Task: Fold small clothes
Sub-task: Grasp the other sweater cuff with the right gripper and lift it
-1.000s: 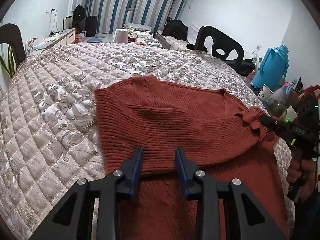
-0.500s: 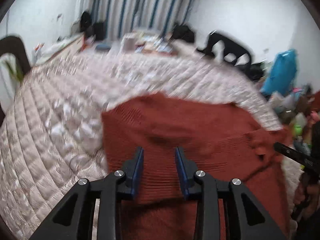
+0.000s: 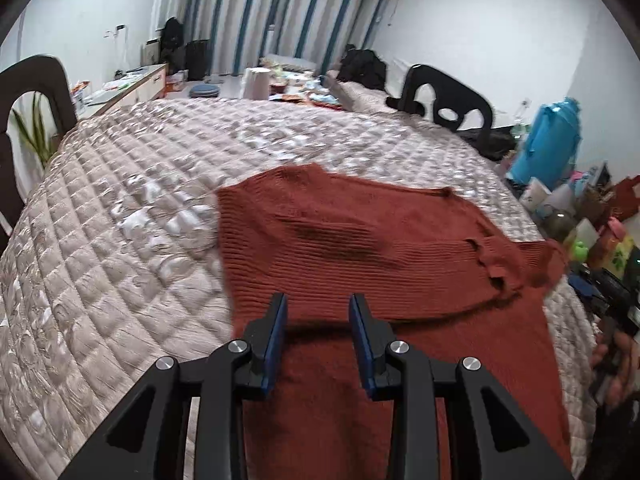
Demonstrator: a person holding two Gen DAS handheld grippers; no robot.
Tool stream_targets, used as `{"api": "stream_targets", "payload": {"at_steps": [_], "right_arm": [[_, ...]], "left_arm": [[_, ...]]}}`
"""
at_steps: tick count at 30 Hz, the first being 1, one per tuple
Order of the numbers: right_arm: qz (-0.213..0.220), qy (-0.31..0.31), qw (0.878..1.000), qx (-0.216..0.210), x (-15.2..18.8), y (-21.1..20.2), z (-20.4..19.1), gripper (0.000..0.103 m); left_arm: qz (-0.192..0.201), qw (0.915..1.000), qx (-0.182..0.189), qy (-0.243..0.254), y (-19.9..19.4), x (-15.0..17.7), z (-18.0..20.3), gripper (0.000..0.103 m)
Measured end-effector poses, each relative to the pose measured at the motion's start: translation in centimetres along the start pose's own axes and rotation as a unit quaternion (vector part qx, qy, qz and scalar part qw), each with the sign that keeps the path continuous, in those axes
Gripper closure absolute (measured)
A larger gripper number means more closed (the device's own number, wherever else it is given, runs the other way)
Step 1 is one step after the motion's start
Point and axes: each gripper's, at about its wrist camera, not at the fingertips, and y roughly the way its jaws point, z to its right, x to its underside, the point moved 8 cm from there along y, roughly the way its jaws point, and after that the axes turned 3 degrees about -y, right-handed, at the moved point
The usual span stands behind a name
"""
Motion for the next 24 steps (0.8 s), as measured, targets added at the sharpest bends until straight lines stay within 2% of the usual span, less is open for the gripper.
{"api": "stream_targets", "payload": {"at_steps": [2, 4, 6, 17, 18, 20, 21, 24], "right_arm": [[0.020, 0.036, 0.999, 0.024, -1.2, -0.2, 2.6, 0.053], [0.022, 0.055, 0.997, 0.054, -1.6, 0.1, 4.1, 0.053], [0.019, 0.077, 0.995, 0.066, -1.9, 0.8, 5.3, 0.053], [0.025, 0.075, 0.992, 0.101, -4.4, 2.9, 7.0, 0.053], [0.025, 0.072, 0.991, 0.107, -4.6, 3.1, 7.0, 0.056], [0.022, 0.065, 0.990, 0.123, -4.8, 3.4, 7.2, 0.073], [0.020, 0.067, 0.990, 0.126, -4.9, 3.6, 7.4, 0.085], [0.025, 0.072, 0.991, 0.114, -5.0, 3.4, 7.4, 0.091]], "left_arm": [[0.005, 0.9999, 0.005, 0.014, -0.3, -0.1, 1.1, 0.066], [0.009, 0.9996, 0.010, 0.026, -0.5, -0.2, 2.0, 0.060], [0.009, 0.9993, 0.015, 0.034, -0.4, -0.1, 2.7, 0.060], [-0.013, 0.9995, 0.011, 0.028, 1.5, 1.4, 3.7, 0.060], [-0.015, 0.9995, 0.009, 0.028, 1.6, 1.6, 3.7, 0.060], [-0.017, 0.9995, 0.008, 0.026, 1.8, 1.8, 3.6, 0.060], [-0.018, 0.9995, 0.007, 0.025, 1.8, 1.9, 3.5, 0.060], [-0.018, 0.9996, 0.007, 0.021, 1.7, 2.0, 3.2, 0.060]]}}
